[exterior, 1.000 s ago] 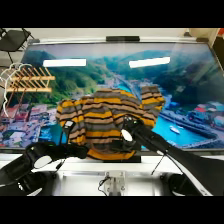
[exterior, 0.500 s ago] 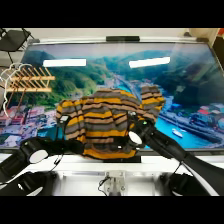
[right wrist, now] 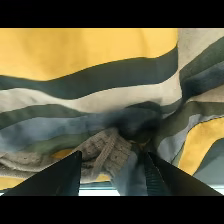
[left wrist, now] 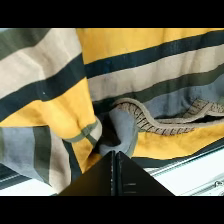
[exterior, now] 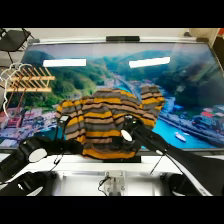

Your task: Fold the shirts.

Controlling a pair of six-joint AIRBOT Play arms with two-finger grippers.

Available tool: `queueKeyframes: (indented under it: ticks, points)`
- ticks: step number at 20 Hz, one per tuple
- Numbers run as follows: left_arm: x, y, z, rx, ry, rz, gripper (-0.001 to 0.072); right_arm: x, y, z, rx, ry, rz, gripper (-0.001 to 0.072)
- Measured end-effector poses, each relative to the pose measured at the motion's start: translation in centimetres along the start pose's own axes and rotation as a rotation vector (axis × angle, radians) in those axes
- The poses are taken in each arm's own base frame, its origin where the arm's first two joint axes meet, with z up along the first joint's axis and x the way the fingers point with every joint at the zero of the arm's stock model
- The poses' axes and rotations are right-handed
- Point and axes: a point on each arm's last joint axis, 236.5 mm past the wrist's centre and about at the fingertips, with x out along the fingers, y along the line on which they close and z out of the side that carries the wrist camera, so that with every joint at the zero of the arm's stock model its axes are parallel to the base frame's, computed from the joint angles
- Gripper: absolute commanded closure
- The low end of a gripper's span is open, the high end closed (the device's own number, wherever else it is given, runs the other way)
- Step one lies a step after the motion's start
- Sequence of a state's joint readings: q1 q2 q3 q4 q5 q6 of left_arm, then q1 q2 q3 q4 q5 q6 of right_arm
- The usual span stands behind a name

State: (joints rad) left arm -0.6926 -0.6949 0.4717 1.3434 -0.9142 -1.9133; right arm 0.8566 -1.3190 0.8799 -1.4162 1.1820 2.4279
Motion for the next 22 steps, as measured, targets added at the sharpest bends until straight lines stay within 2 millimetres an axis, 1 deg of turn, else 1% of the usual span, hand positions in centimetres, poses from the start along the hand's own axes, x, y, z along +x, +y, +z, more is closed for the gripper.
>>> queueKeyframes:
  ticks: [3, 4, 5, 7, 9, 10, 11, 14, 15, 16, 19, 20, 21, 22]
  points:
    - [0.0, 0.0, 0.0, 0.001, 0.002, 0.0, 0.0653, 0.0, -1.4, -1.8, 0.007, 0.078, -0.06, 0.0294]
    - [0.0, 0.0, 0.0, 0.002, 0.002, 0.0, 0.0653, -0.2, -1.7, -2.2, 0.004, 0.095, -0.072, 0.0394]
    - [0.0, 0.0, -0.1, 0.002, 0.002, 0.0, 0.0653, -0.5, -2.0, -2.6, 0.003, 0.107, -0.079, 0.0454]
    - [0.0, 0.0, -0.1, 0.002, 0.002, 0.0, 0.0653, -1.2, -2.1, -3.1, -0.004, 0.113, -0.074, 0.0528]
    - [0.0, 0.0, -0.1, 0.002, 0.002, 0.001, 0.0653, -1.9, -2.0, -3.4, -0.009, 0.108, -0.055, 0.053]
    - [0.0, 0.0, -0.1, 0.002, 0.002, 0.001, 0.0653, -2.2, -1.9, -3.4, -0.011, 0.105, -0.047, 0.0604]
    - [0.0, 0.0, -0.1, 0.002, 0.003, 0.001, 0.0653, -2.3, -1.9, -3.5, -0.014, 0.104, -0.043, 0.0651]
    - [0.0, 0.0, -0.1, 0.002, 0.002, 0.001, 0.065, -2.5, -1.5, -3.3, -0.023, 0.09, -0.023, 0.0652]
    - [0.0, 0.1, 0.0, 0.003, 0.001, 0.002, 0.0617, -2.6, -1.4, -3.2, -0.031, 0.082, -0.014, 0.0652]
    - [0.0, 0.0, 0.1, 0.002, -0.003, 0.002, 0.0614, -2.8, -1.1, -2.9, -0.042, 0.069, -0.003, 0.0652]
    - [-0.7, -0.1, 1.4, 0.005, -0.038, -0.002, 0.0604, -4.3, -0.4, -1.3, -0.077, -0.007, 0.021, 0.0652]
    - [-1.1, -0.2, 2.2, 0.012, -0.056, -0.005, 0.0377, -5.3, 0.0, -0.5, -0.091, -0.049, 0.035, 0.0652]
    - [-1.6, -0.3, 2.8, 0.015, -0.071, -0.007, 0.0042, -6.2, 0.4, 0.3, -0.105, -0.087, 0.047, 0.0652]
    - [-2.2, -0.4, 3.5, 0.016, -0.086, -0.008, 0.0021, -7.4, 0.8, 1.0, -0.12, -0.126, 0.059, 0.0652]
